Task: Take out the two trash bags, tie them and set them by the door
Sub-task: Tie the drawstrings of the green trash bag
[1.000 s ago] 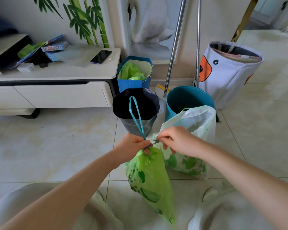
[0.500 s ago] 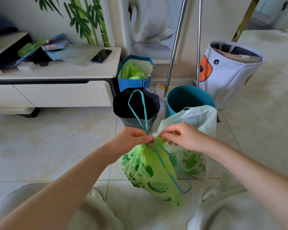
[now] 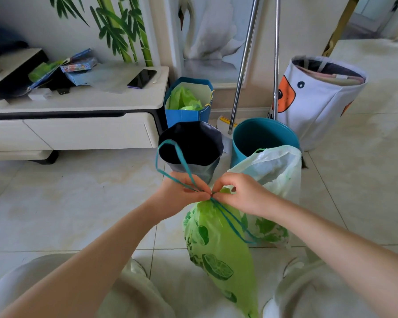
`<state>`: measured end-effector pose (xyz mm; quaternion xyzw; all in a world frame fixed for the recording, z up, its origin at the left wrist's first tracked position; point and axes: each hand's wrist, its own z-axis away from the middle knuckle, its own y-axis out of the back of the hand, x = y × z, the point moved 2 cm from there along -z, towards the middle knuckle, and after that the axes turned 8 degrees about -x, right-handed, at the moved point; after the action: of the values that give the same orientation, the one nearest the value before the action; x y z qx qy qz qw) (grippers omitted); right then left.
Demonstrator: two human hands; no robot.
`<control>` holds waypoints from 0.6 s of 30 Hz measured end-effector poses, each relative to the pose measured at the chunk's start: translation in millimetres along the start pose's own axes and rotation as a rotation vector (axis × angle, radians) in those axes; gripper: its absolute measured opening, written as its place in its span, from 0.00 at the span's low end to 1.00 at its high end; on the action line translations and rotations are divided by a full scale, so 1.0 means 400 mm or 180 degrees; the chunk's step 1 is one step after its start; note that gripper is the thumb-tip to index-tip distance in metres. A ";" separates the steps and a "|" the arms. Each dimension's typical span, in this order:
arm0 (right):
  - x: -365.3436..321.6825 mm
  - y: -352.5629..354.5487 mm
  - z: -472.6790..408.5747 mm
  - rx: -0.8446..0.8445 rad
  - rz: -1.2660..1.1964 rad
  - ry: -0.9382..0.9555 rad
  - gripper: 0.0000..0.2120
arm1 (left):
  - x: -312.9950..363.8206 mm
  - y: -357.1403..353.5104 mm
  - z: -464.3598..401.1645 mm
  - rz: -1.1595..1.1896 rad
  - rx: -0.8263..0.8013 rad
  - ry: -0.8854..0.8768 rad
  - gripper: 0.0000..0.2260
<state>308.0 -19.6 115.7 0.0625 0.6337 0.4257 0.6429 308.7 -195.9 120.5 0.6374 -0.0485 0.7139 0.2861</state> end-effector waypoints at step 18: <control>0.026 -0.026 0.000 -0.0565 -0.1189 -0.0414 0.08 | -0.053 -0.029 0.027 -0.2539 0.0435 -0.1659 0.03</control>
<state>311.2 -19.9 101.3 -0.0856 0.5515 0.3483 0.7531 324.1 -198.4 99.4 0.7813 0.1767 0.3664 0.4734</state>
